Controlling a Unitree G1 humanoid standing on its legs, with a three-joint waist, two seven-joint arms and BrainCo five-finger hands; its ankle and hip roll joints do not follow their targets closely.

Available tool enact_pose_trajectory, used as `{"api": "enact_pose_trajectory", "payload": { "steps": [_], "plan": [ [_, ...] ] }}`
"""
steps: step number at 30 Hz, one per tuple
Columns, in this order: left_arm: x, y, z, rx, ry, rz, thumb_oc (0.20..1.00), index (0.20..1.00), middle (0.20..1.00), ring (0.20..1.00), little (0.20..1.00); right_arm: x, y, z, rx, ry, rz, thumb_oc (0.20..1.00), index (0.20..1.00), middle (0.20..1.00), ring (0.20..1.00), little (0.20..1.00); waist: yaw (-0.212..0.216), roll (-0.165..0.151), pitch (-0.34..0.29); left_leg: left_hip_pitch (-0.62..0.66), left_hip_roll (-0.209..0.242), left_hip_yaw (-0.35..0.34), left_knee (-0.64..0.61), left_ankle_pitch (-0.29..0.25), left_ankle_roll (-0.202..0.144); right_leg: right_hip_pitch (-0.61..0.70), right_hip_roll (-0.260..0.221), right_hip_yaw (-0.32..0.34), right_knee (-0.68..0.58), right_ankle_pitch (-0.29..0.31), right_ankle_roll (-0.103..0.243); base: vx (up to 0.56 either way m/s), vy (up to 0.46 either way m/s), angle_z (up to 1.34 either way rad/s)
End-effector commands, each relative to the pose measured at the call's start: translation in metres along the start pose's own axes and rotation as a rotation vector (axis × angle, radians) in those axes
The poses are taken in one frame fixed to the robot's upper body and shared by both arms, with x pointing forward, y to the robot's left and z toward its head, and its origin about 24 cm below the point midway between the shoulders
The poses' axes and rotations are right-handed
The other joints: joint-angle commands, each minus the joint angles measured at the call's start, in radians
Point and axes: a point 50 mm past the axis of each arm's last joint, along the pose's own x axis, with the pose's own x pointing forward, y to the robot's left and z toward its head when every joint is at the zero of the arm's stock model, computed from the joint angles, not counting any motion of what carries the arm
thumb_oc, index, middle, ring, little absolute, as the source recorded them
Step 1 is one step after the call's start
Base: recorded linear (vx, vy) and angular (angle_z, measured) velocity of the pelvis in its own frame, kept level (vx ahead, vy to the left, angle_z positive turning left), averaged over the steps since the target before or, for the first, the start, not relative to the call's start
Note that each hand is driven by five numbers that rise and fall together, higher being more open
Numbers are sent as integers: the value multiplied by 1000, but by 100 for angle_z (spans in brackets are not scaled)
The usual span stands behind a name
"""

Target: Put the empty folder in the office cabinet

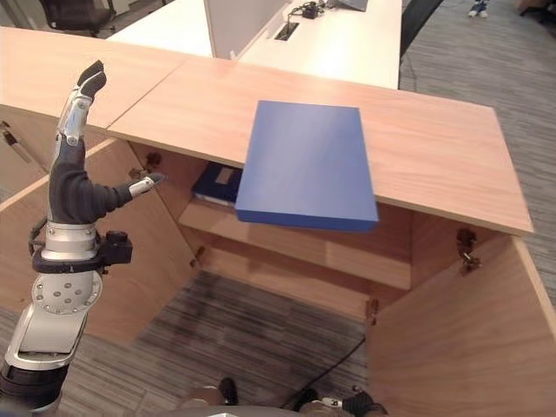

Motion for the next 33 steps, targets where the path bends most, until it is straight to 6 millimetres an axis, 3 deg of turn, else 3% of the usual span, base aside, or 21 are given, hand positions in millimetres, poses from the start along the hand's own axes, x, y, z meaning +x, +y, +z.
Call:
{"api": "enact_pose_trajectory", "payload": {
  "steps": [1,3,6,8,9,11,13,15,17,19,20,21,22,24,26,28,29,31,32,33],
  "plan": [
    [8,9,16,-7,-94,29,1000,1000,1000,1000,1000,1,-1,11,6,-33,1,1000,1000,1000,1000,1000,34,-19,-37,91,-9,-2,-20,-110,-25,19,43,11,-38,6,44,-2,62,12],
    [8,10,17,-7,-101,27,1000,1000,1000,1000,1000,2,-4,11,1,-32,-7,1000,1000,1000,1000,1000,35,-11,-41,101,-21,-13,-55,-103,-20,20,38,7,-38,13,47,-26,124,8],
    [14,11,26,-58,-150,43,1000,1000,1000,1000,1000,2,-15,16,44,-46,-34,1000,1000,1000,1000,1000,15,47,-6,127,-36,-73,-76,-107,16,-90,-99,48,262,-4,76,-44,177,15],
    [19,9,28,-87,-171,39,1000,1000,1000,1000,1000,2,-16,18,55,-50,-35,1000,1000,1000,1000,1000,8,58,10,124,-26,-95,-67,-116,22,-131,-198,102,336,42,89,-97,-74,47],
    [22,7,29,-97,-179,31,1000,1000,1000,1000,1000,2,-15,17,52,-47,-33,1000,1000,1000,1000,1000,10,51,12,105,-24,-92,-62,-94,16,-132,-238,105,299,70,76,-110,-191,51],
    [23,5,28,-101,-181,21,1000,1000,1000,1000,1000,2,-15,15,52,-39,-33,1000,1000,1000,1000,1000,5,36,4,94,-11,-118,-57,-86,-7,-105,-251,181,211,93,93,2,-286,35],
    [23,3,28,-93,-192,0,1000,1000,1000,1000,1000,2,-12,12,70,-27,-25,1000,1000,1000,1000,1000,-3,7,-9,96,12,-142,-59,-79,-31,-93,-225,282,141,115,124,124,-363,46],
    [21,3,25,-75,-172,-11,1000,1000,1000,1000,1000,2,-8,10,87,-18,-11,1000,1000,1000,1000,1000,2,-21,-29,96,42,-130,-62,-68,-52,-73,-198,271,62,105,149,107,-386,42],
    [19,4,24,-69,-168,-20,1000,1000,1000,1000,1000,2,-5,11,87,-18,-5,1000,1000,1000,1000,1000,-2,-27,-36,97,69,-123,-63,-60,-67,-57,-173,260,22,106,153,46,-271,7],
    [16,2,21,-95,-141,-35,1000,1000,1000,1000,1000,1,0,7,53,-15,12,1000,1000,1000,1000,1000,-17,-32,-50,108,153,-110,-93,-14,-101,-45,-86,270,-33,65,129,39,-411,-21],
    [15,2,20,-95,-139,-35,1000,1000,1000,1000,1000,1,0,7,52,-14,13,1000,1000,1000,1000,1000,-18,-29,-52,110,159,-110,-99,-10,-105,-46,-81,270,-33,64,126,18,-489,-35],
    [13,-1,19,-113,-120,-50,1000,1000,1000,1000,1000,0,-1,4,51,-14,9,1000,1000,1000,1000,1000,-30,-25,-56,110,198,-111,-124,25,-119,-45,-27,276,-38,34,103,0,-238,-29],
    [13,-1,19,-113,-120,-51,1000,1000,1000,1000,1000,0,-1,4,51,-14,9,1000,1000,1000,1000,1000,-31,-22,-57,110,203,-111,-129,28,-122,-46,-22,275,-38,33,100,-5,-371,-30],
    [12,-4,18,-120,-111,-73,1000,1000,1000,1000,1000,0,-2,-2,38,-6,1,1000,1000,1000,1000,1000,-46,-15,-60,94,260,-104,-143,82,-141,-49,45,277,-38,-8,69,-14,-387,-13],
    [13,-8,21,-136,-121,-101,1000,1000,1000,1000,1000,-1,-3,-7,17,10,-5,1000,1000,1000,1000,1000,-51,-11,-50,73,288,-100,-124,133,-145,-42,78,269,-38,-24,49,-48,-325,-5],
    [15,-15,27,-180,-146,-138,1000,1000,1000,1000,1000,0,-8,-5,7,2,-27,1000,1000,1000,1000,1000,-67,-21,-29,32,307,-44,-56,172,-132,-34,88,249,-38,-32,27,-89,-224,5],
    [16,-15,27,-181,-148,-138,1000,1000,1000,1000,1000,0,-8,-4,9,1,-28,1000,1000,1000,1000,1000,-66,-21,-27,26,308,-46,-47,170,-132,-34,88,248,-38,-32,26,-97,-223,21],
    [18,-25,36,-230,-186,-194,1000,1000,1000,1000,1000,2,-17,4,44,-15,-56,1000,1000,1000,1000,1000,-52,-30,4,-18,211,-77,52,55,-83,-27,85,254,-38,-36,16,-77,-176,25],
    [19,-25,36,-231,-189,-194,1000,1000,1000,1000,1000,2,-18,5,46,-17,-57,1000,1000,1000,1000,1000,-54,-34,4,-29,205,-80,61,55,-78,-31,79,251,-38,-33,18,-18,-67,15],
    [17,-31,40,-276,-196,-248,1000,1000,1000,1000,1000,2,-23,9,38,-25,-65,1000,1000,1000,1000,1000,-53,-23,7,-31,165,-91,59,13,-68,-27,84,257,-38,-30,20,6,-18,9]
  ]
}}
